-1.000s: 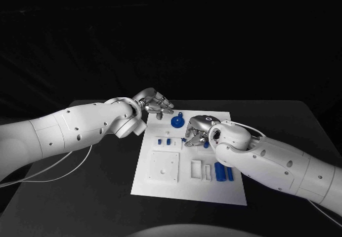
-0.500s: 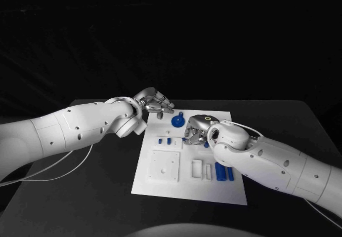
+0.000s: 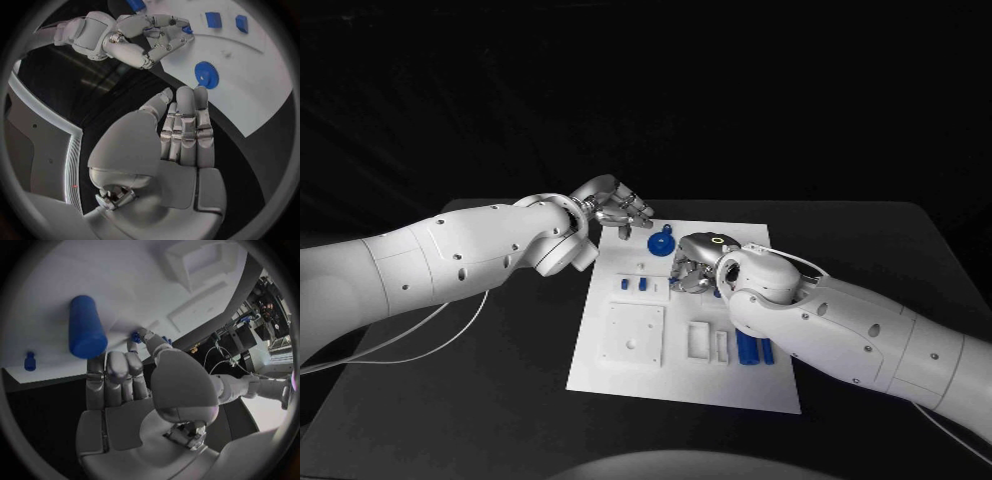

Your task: Assemble the parts on the task board

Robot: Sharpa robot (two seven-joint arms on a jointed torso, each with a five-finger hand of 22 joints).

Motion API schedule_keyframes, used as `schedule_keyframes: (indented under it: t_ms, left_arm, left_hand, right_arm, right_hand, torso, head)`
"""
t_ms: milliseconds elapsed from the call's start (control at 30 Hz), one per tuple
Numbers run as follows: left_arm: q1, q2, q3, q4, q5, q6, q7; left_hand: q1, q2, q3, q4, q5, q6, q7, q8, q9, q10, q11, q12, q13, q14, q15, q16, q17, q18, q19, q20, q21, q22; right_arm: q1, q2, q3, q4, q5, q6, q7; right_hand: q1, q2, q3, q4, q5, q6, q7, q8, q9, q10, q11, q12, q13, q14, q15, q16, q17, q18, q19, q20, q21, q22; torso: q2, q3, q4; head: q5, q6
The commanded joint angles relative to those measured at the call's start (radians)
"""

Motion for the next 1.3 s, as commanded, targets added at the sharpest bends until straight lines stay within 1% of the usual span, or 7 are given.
schedule_keyframes:
  t_ms: [33,267,667,767,1000,1133,1300]
  left_arm:
    - [0.002,0.002,0.001,0.003,0.004,0.010,0.001]
    - [0.002,0.002,0.001,0.003,0.003,0.012,-0.002]
    - [0.002,0.000,0.001,0.003,0.001,0.015,-0.005]
    - [0.002,0.000,0.001,0.003,0.001,0.016,-0.006]
    - [0.002,0.000,0.001,0.003,0.001,0.019,-0.007]
    - [0.002,0.000,0.001,0.003,0.001,0.019,-0.008]
    - [0.002,0.000,0.001,0.003,0.001,0.019,-0.008]
  left_hand:
    - [0.003,0.001,0.004,-0.002,0.006,-0.009,0.000,-0.002,-0.001,-0.008,-0.001,-0.003,0.001,0.001,0.004,-0.003,0.001,-0.001,0.008,0.000,-0.004,0.018]
    - [0.004,0.001,0.005,-0.003,0.007,-0.008,0.000,-0.002,-0.001,-0.008,-0.001,-0.003,0.001,0.001,0.004,-0.003,0.001,0.000,0.008,0.000,-0.004,0.018]
    - [0.004,0.000,0.006,-0.005,0.007,-0.010,0.001,-0.003,-0.001,-0.008,-0.001,-0.003,0.001,0.001,0.004,-0.002,0.002,0.000,0.007,0.000,-0.002,0.019]
    - [0.004,0.000,0.006,-0.005,0.007,-0.010,0.001,-0.003,-0.001,-0.008,-0.001,-0.003,0.001,0.001,0.004,-0.002,0.002,0.000,0.007,0.000,-0.002,0.019]
    - [0.004,-0.001,0.005,-0.005,0.007,-0.012,0.001,-0.003,-0.001,-0.008,-0.001,-0.003,0.001,0.001,0.004,-0.002,0.002,0.000,0.007,0.000,-0.001,0.019]
    - [0.003,-0.001,0.005,-0.005,0.006,-0.014,0.002,-0.003,-0.001,-0.009,-0.001,-0.003,0.001,0.000,0.004,0.000,0.003,0.000,0.007,0.001,0.000,0.018]
    - [0.003,-0.001,0.005,-0.005,0.006,-0.014,0.002,-0.003,-0.001,-0.009,-0.001,-0.003,0.001,0.000,0.004,0.000,0.003,0.000,0.007,0.001,0.000,0.018]
  right_arm:
    - [-0.001,0.001,-0.002,-0.002,-0.008,0.007,-0.002]
    - [-0.001,0.000,-0.003,-0.003,-0.014,0.008,-0.005]
    - [-0.001,-0.005,-0.004,-0.007,-0.025,-0.007,-0.007]
    - [-0.001,-0.006,-0.004,-0.007,-0.026,-0.013,-0.006]
    - [-0.001,-0.008,-0.004,-0.005,-0.027,-0.028,-0.002]
    - [-0.001,-0.009,-0.004,-0.004,-0.027,-0.035,-0.001]
    - [-0.001,-0.012,-0.004,-0.001,-0.027,-0.038,0.001]
  right_hand:
    - [-0.005,0.002,0.015,-0.006,-0.001,0.009,0.001,0.002,0.000,0.000,-0.004,0.001,-0.001,0.006,-0.003,-0.001,-0.001,0.005,0.035,-0.001,0.005,0.055]
    - [-0.004,0.013,0.100,-0.041,-0.028,0.016,0.003,0.002,0.001,-0.002,-0.004,0.001,0.000,0.006,-0.003,-0.001,-0.001,0.005,0.034,-0.001,0.007,0.056]
    - [-0.020,0.001,0.136,-0.082,0.039,0.007,0.009,0.002,0.000,-0.009,-0.002,-0.005,-0.004,0.004,-0.003,-0.004,-0.003,0.008,0.030,-0.001,0.005,0.055]
    - [-0.033,-0.012,0.110,-0.077,0.049,-0.014,0.012,0.001,-0.001,-0.010,0.001,-0.006,-0.005,0.002,-0.001,-0.007,-0.005,0.010,0.030,0.000,0.003,0.054]
    - [-0.024,-0.013,0.064,-0.063,0.035,-0.031,0.015,0.001,-0.001,-0.010,0.004,-0.007,-0.007,0.002,0.001,-0.007,-0.005,0.012,0.030,0.003,-0.001,0.053]
    - [-0.021,-0.019,0.020,-0.046,0.056,-0.039,0.017,0.002,-0.001,-0.012,0.005,-0.009,-0.009,0.001,0.001,-0.008,-0.005,0.014,0.031,0.004,-0.004,0.052]
    - [-0.013,-0.017,0.009,-0.041,0.054,-0.038,0.016,0.002,-0.001,-0.011,0.005,-0.008,-0.010,0.001,0.001,-0.008,-0.005,0.014,0.032,0.004,-0.005,0.053]
  torso:
    - [-0.001,0.0003,-0.0010]
    - [-0.001,0.0002,-0.0011]
    - [-0.001,0.0008,-0.0011]
    - [-0.001,0.0006,-0.0011]
    - [-0.001,0.0008,-0.0013]
    - [-0.001,0.0005,-0.0010]
    - [-0.001,0.0002,-0.0008]
  head:
    - [0.001,0.000]
    - [0.000,-0.001]
    - [0.003,-0.001]
    - [0.003,0.000]
    - [0.002,-0.001]
    - [0.002,-0.001]
    - [0.002,-0.002]
